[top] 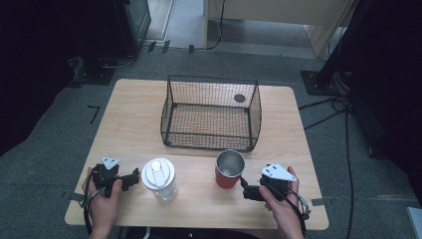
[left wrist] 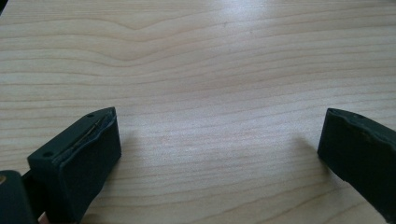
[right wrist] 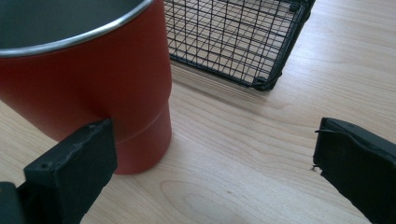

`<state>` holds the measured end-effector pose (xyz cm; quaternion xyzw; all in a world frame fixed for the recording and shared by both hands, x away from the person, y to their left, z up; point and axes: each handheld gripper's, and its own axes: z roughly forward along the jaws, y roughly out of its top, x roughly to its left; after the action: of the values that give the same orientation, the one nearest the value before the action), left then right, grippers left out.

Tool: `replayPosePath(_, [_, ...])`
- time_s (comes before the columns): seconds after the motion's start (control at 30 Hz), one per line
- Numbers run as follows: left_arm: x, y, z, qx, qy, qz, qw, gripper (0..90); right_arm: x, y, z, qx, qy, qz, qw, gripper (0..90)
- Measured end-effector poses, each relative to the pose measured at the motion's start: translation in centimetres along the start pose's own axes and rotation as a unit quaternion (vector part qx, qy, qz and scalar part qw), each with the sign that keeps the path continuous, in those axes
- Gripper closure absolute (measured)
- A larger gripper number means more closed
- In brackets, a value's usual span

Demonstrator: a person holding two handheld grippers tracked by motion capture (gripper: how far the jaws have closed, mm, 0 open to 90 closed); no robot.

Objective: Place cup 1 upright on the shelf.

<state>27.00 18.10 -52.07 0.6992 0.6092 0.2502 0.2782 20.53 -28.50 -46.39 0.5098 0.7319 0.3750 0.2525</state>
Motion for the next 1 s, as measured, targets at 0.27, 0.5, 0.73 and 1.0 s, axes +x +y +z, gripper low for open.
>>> replayPosePath(0.27, [0.0,0.0,0.0,0.000,0.000,0.000,1.0000,0.0,0.7,0.2,-0.1,0.000,0.012,-0.005,0.9999,0.0])
replayPosePath(0.5, [0.0,0.0,0.0,0.000,0.000,0.000,1.0000,0.0,1.5,0.4,0.1,0.001,0.025,-0.010,0.9996,0.0])
replayPosePath(0.73, [0.0,0.0,0.0,0.000,0.000,0.000,1.0000,0.0,2.4,0.8,0.6,0.000,0.039,-0.016,0.9991,0.0])
replayPosePath(1.0, [0.0,0.0,0.0,0.000,0.000,0.000,1.0000,0.0,3.6,1.3,1.3,-0.001,0.053,-0.018,0.9984,0.0])
